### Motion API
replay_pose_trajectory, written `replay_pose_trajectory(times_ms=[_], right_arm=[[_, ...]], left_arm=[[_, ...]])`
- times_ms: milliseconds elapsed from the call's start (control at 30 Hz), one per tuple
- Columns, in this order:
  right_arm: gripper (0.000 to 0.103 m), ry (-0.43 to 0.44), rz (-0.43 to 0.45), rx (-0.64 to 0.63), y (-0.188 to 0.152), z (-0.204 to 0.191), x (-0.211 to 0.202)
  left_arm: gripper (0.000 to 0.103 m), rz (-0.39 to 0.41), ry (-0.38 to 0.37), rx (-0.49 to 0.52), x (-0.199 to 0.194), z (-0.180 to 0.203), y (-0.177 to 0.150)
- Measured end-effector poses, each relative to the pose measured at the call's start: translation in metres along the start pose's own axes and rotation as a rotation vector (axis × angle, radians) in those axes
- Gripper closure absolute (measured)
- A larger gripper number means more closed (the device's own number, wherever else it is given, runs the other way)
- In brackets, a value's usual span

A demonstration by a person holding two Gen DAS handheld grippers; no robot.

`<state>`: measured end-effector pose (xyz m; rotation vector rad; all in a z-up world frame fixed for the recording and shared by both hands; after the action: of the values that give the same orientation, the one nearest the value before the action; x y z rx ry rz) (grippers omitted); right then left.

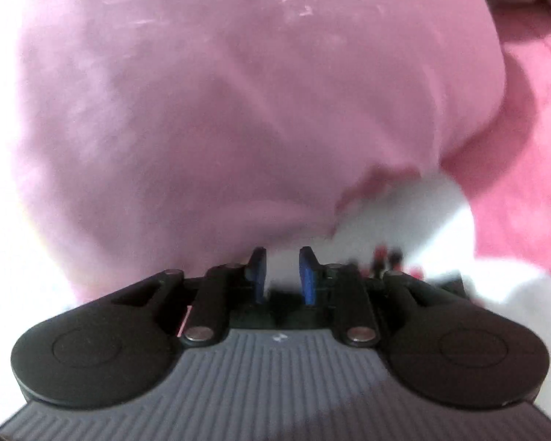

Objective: Fold clothes

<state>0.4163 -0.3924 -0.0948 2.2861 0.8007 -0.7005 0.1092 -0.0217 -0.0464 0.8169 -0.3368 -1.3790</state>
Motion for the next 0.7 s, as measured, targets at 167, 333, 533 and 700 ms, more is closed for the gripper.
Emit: replay_pose_trajectory(times_ms=[167,333,533,700], right_arm=[[0.074,-0.142,-0.055,-0.111,-0.006,0.011,0.002],[0.082,-0.299,0.212,0.089,0.014,0.054,-0.041],[0.081,-0.278,0.268,0.1,-0.034,0.076,-0.173],[0.077,-0.262,0.32,0.04,-0.105,0.087,-0.303]], left_arm=[[0.031,0.0,-0.002,0.0,0.001,-0.001,-0.001],[0.031,0.006,-0.018,-0.019,-0.002,-0.003,-0.001],[0.03,0.013,-0.03,-0.035,-0.002,-0.004,0.001],[0.029,0.03,-0.006,-0.08,-0.007,0.001,0.01]])
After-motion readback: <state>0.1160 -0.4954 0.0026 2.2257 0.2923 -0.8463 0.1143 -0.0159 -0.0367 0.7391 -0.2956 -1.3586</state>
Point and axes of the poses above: each gripper's, at about its wrist camera, not at the fingertips, and x roughly the way its jaws point, z to its right, y to its top, the point moved 1 cm from there along x, roughly the way its jaws point, and after that the axes turned 15 degrees about -y, right-handed, at the moved point
